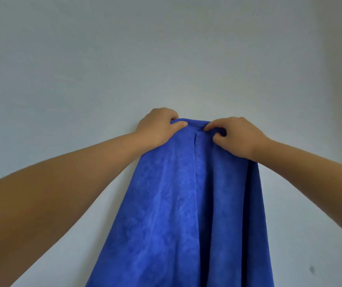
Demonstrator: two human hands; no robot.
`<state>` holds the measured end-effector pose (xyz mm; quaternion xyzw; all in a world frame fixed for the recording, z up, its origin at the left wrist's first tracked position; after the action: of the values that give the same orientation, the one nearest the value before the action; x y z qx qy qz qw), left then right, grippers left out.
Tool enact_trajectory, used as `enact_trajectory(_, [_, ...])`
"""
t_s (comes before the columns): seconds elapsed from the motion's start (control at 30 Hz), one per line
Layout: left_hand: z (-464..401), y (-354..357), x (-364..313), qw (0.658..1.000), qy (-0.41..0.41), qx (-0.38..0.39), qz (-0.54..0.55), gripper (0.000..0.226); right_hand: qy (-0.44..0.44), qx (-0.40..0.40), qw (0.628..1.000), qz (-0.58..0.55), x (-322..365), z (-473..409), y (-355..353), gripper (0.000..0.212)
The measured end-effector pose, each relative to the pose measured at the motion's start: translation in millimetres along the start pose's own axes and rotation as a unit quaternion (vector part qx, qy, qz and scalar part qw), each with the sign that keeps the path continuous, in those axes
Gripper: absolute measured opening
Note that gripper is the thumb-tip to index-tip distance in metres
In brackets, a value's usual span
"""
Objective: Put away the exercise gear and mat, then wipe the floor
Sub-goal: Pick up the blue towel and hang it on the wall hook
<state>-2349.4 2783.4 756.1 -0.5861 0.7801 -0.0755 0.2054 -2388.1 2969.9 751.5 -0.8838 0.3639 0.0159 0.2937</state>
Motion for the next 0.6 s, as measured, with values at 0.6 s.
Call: enact_trajectory(0.6, [102, 61, 3, 0.998, 0.007, -0.017, -0.065, 0.025, 0.063, -0.116, 0.982, -0.136, 51, 104, 93, 0.042])
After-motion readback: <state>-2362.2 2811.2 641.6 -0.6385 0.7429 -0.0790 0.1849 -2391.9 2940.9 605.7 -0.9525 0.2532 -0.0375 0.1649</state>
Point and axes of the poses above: each hand's wrist, its own z-axis away from the middle knuckle, its own y-axis out of the palm, x = y × z, the point moved 3 cm from there along -z, towards the middle knuckle, and after that the axes turned 10 degrees about -y, right-handed, at the moved point
